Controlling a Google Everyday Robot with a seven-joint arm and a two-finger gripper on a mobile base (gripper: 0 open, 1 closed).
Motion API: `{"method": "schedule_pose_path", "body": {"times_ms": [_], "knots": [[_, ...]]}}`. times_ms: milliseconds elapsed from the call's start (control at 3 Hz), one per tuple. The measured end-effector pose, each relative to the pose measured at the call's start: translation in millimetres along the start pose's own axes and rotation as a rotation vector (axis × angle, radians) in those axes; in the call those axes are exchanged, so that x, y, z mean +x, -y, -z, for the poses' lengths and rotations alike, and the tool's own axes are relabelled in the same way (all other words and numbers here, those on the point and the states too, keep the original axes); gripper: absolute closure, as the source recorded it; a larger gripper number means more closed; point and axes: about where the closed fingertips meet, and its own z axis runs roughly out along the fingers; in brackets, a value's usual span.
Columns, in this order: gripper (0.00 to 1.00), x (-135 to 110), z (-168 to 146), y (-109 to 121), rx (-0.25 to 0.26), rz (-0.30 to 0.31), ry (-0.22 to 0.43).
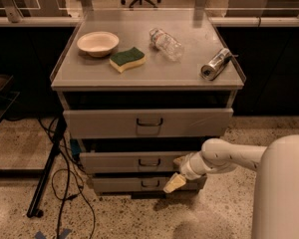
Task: Close middle drawer
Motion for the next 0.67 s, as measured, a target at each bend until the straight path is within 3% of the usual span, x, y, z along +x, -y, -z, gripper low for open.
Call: {"method": "schedule_pose_path", "body": {"times_ms": [333, 667], "knots": [[0.0, 0.0, -0.1, 0.0, 0.0, 0.0, 0.0], [0.0, 0.0, -0.1, 0.0, 0.0, 0.0, 0.0]]}}
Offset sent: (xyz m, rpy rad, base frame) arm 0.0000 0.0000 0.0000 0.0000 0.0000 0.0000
